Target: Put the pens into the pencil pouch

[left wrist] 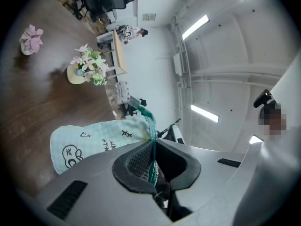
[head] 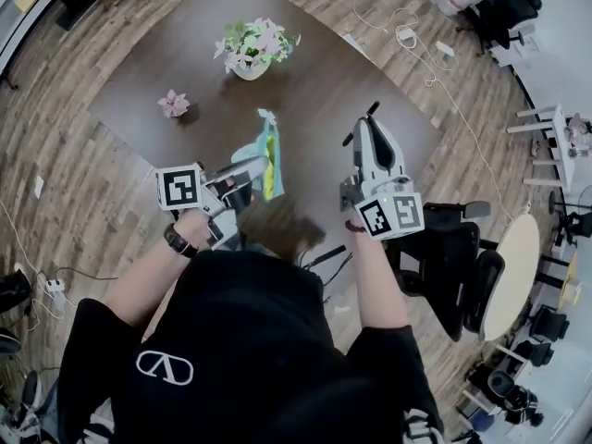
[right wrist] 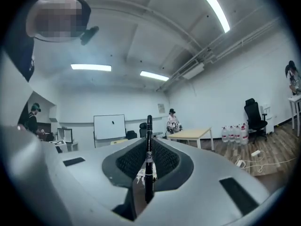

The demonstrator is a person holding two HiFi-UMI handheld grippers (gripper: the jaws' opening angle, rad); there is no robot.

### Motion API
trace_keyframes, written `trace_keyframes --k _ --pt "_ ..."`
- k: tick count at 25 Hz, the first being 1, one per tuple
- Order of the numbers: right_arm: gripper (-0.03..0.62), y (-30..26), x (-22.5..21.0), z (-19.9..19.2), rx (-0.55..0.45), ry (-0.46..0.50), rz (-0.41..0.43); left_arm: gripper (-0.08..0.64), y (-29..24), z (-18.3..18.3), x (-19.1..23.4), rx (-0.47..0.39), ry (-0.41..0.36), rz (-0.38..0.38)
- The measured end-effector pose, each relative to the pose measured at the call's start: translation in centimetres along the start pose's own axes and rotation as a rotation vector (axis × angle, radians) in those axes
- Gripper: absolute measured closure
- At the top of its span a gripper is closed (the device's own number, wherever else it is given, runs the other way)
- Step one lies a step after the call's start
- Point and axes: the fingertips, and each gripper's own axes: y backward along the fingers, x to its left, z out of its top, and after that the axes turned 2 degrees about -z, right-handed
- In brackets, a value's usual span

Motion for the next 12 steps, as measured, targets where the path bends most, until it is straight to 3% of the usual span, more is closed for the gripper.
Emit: trace_keyframes --k 6,12 --pt "0.551 2.1 0.4 2.5 -0.084 0.037 -0.029 0.545 -1.1 0.1 -1.1 0.021 -0.014 -0.013" --pt "0.551 1.1 4.4 3.8 -0.141 -0.042 0.057 0.545 -2.2 -0.1 -1.6 0.041 -0.02 -0.019"
